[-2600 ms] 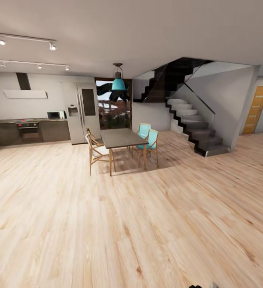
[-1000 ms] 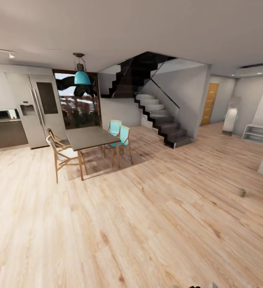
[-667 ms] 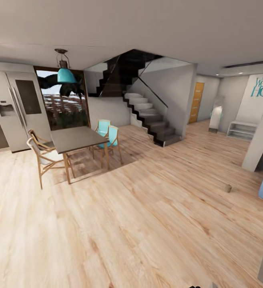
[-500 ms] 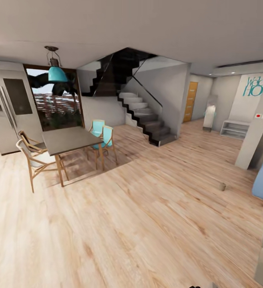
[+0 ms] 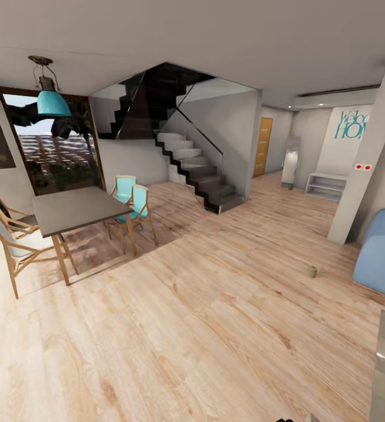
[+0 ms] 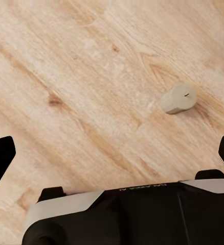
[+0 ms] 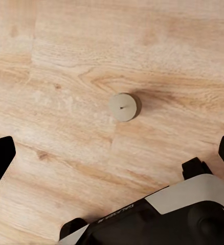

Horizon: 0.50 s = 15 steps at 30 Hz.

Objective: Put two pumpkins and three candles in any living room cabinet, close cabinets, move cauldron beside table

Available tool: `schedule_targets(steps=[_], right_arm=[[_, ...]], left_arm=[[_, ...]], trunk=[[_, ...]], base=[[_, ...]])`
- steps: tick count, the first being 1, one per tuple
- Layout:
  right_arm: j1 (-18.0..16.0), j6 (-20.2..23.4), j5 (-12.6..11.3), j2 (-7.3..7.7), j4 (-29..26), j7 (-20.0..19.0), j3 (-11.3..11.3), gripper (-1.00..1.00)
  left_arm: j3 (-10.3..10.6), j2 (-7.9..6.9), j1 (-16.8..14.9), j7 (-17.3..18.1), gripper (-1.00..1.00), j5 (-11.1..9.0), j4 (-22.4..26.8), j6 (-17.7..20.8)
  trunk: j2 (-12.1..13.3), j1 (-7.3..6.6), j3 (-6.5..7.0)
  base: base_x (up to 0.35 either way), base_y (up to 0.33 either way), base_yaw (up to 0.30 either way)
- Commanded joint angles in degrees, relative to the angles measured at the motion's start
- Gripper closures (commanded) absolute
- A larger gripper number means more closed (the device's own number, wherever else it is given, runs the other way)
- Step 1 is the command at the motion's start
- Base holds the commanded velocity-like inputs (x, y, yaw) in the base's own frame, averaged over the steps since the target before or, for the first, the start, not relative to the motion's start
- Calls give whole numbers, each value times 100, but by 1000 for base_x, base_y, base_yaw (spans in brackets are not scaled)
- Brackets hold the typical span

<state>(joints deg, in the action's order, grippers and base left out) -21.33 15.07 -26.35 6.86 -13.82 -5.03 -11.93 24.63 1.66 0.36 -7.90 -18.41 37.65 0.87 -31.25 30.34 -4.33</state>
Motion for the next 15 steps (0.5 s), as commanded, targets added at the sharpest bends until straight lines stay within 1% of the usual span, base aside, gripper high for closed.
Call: schedule_targets(steps=[1, 4, 7, 11, 15], right_arm=[[-2, 32, -11, -1, -6, -17, -30, -100], [-2, 28, -11, -1, -6, -22, -29, -100], [-2, 30, -11, -1, -6, -23, -29, -100], [-2, 31, -11, -1, -6, -26, -29, -100], [-2, 31, -11, -1, -6, -31, -22, -100]], left_arm=[[29, -5, -1, -45, -100, -58, 13, 9], [29, -6, -1, -45, -100, -58, 14, 9], [27, -7, -1, -45, -100, -58, 10, 9], [25, -7, -1, -45, -100, -58, 13, 9], [24, -8, -1, -45, -100, -58, 13, 9]], trunk=[[-9, 5, -10], [-9, 5, -12], [-9, 5, -12], [-9, 5, -12], [-9, 5, -12]], base=[[278, -133, -18], [278, -65, -10], [288, 51, -4], [280, 133, -1], [217, 204, 0]])
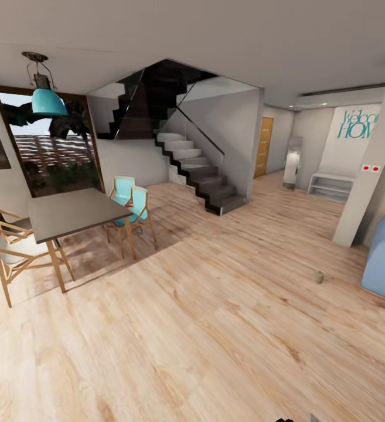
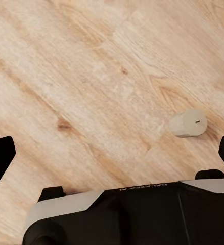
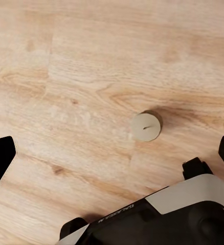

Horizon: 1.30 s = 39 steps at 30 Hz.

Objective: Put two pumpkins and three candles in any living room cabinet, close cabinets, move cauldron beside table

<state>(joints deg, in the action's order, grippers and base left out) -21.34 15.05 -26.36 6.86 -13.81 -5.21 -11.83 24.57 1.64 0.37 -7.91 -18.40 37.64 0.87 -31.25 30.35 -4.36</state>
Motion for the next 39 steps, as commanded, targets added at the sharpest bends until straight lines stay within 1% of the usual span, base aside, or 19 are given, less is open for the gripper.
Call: schedule_targets(steps=[1, 9, 20, 36, 39], right_arm=[[-2, 33, -10, -1, -8, -12, -31, -100], [-2, 33, -10, -1, -8, -10, -34, -100], [-2, 26, -10, -1, -8, -15, -38, -100], [-2, -30, -9, -18, -3, -39, 25, -100], [-2, -34, 3, -55, -2, -40, 40, -100]], left_arm=[[32, -5, -1, -44, -100, -58, 14, 7], [36, -7, -1, -42, -100, -61, 16, -15], [31, -16, 0, -44, -100, -95, 49, -39], [30, -6, -1, -61, -100, -86, 34, -42], [27, -7, -1, -72, -100, -93, 33, -43]], trunk=[[-9, 5, -9], [-9, 5, -9], [-9, 5, -9], [-650, 356, -297], [-771, 422, -350]], base=[[170, 133, 0], [116, 45, 0], [11, 2, 0], [0, 0, 0], [0, 0, 0]])
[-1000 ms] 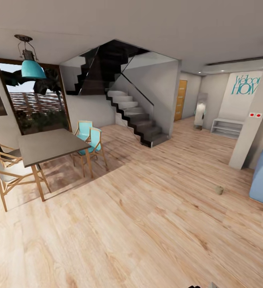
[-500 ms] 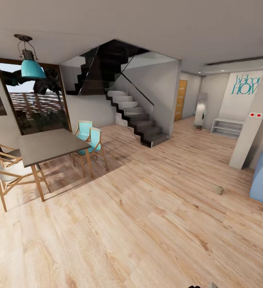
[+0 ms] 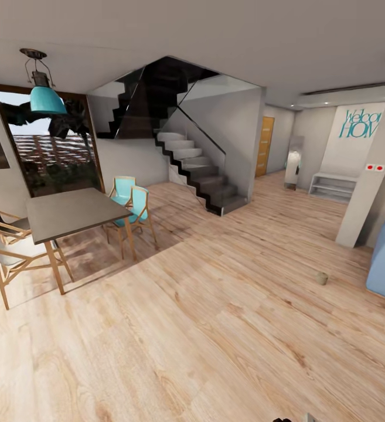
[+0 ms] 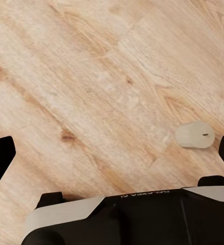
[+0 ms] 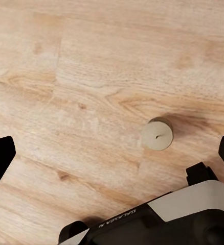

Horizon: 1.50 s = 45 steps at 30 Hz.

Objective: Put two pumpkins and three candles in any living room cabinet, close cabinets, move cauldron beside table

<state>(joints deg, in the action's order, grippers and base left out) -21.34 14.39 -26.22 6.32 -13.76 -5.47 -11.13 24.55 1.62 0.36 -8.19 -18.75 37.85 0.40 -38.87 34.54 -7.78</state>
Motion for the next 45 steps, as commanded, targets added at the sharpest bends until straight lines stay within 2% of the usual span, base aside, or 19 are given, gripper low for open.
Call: schedule_targets(steps=[1, 10, 13, 15, 17, 18, 20, 23, 25, 28, 33, 39, 45], right_arm=[[-2, 31, 8, -34, -9, -15, -27, -100], [-2, 23, 58, -137, -12, -16, -6, -100], [-2, 21, 62, -145, -18, -16, -4, -100], [-2, 21, 63, -149, -20, -16, -3, -100], [-2, 21, 63, -152, -20, -16, -3, -100], [-2, 20, 64, -154, -21, -16, -3, -100], [-2, 20, 68, -156, -17, -16, -3, -100], [-2, 20, 71, -154, -14, -16, -3, -100], [-35, -13, 105, -188, -49, 17, 30, -100], [-134, -109, 52, -264, -146, 113, 127, -100], [-294, -269, 52, -264, -153, 274, 173, -100], [-294, -426, 52, -264, -153, 431, 173, -100], [-294, -426, 52, -264, -153, 431, 173, -100]], left_arm=[[27, -4, -1, -50, -100, -62, 9, 4], [-36, -29, -113, -61, -100, -112, 49, 46], [-77, -49, -466, -129, -100, -180, 71, 225], [-90, -64, -822, -292, -100, -326, 69, 446], [-94, -73, -1019, -393, -100, -422, 56, 541], [-97, -83, -1213, -481, -100, -541, 45, 628], [-103, -168, -1528, -617, -100, -766, 45, 811], [-114, -317, -1751, -715, -100, -952, 44, 921], [-167, -368, -1740, -693, -100, -1037, 76, 959], [-262, -310, -1643, -596, -100, -1077, 171, 1054], [-421, -310, -1534, -436, -100, -1077, 330, 1214], [-611, -310, -1534, -243, -100, -1077, 523, 1359], [-611, -310, -1534, -240, -100, -1077, 717, 1359]], trunk=[[-49, 24, -27], [-410, 222, -188], [-530, 288, -242], [-610, 332, -278], [-691, 376, -314], [-731, 398, -332], [-811, 442, -368], [-931, 508, -422], [-970, 529, -439], [-970, 529, -439], [-970, 529, -439], [-970, 529, -439], [-970, 529, -439]], base=[[0, 0, 0], [0, 0, 0], [0, 0, 0], [0, 0, 0], [0, 0, 0], [0, 0, 0], [0, 0, 0], [0, 0, 0], [0, 0, 0], [0, 0, 0], [0, 0, 0], [0, 0, 0], [0, 0, 0]])
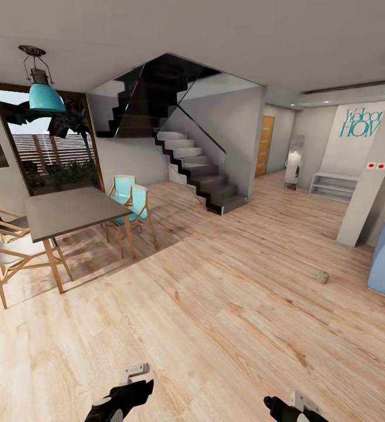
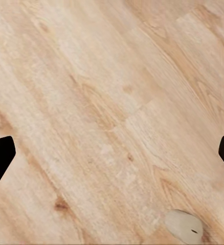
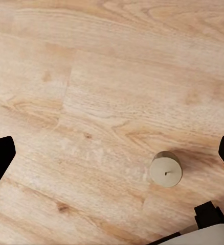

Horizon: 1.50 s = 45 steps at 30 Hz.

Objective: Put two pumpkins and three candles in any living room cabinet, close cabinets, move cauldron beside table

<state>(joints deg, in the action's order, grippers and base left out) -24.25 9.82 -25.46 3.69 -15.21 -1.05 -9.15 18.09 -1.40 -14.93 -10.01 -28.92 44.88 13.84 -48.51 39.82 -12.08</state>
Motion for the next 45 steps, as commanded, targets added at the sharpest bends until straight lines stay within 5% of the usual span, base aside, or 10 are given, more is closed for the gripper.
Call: schedule_targets(steps=[1, 15, 16, 19, 28, 36, 45], right_arm=[[-2, 31, -23, -1, -9, -11, -25, -100], [64, -166, -3, 192, -112, -105, -268, -100], [64, -169, -3, 191, -113, 104, -269, -100], [52, -177, -3, 187, -117, 197, -266, -100], [-25, -182, 13, 138, -111, 437, -242, -100], [-108, -182, 15, -43, -105, 984, 130, -100], [-114, -182, 23, -69, -51, 1026, 209, -100]], left_arm=[[35, -9, -4, -57, -100, -60, 46, 15], [391, 105, -355, -281, -100, -52, 200, -81], [630, 103, -351, -147, -100, -129, 820, 122], [638, 81, -338, 66, -100, -337, 1163, 366], [649, -264, -294, 771, -100, -614, 1912, 905], [643, -552, -144, 1336, -100, -1237, 2191, 1228], [643, -666, -130, 1862, -100, -1409, 2215, 1423]], trunk=[[-6, 1, -8], [-447, 243, -206], [-487, 264, -224], [-608, 330, -278], [-969, 528, -439], [-1290, 704, -583], [-1651, 901, -744]], base=[[0, 0, 0], [0, 0, 0], [0, 0, 0], [0, 0, 0], [0, 0, 0], [0, 0, 0], [0, 0, 0]])
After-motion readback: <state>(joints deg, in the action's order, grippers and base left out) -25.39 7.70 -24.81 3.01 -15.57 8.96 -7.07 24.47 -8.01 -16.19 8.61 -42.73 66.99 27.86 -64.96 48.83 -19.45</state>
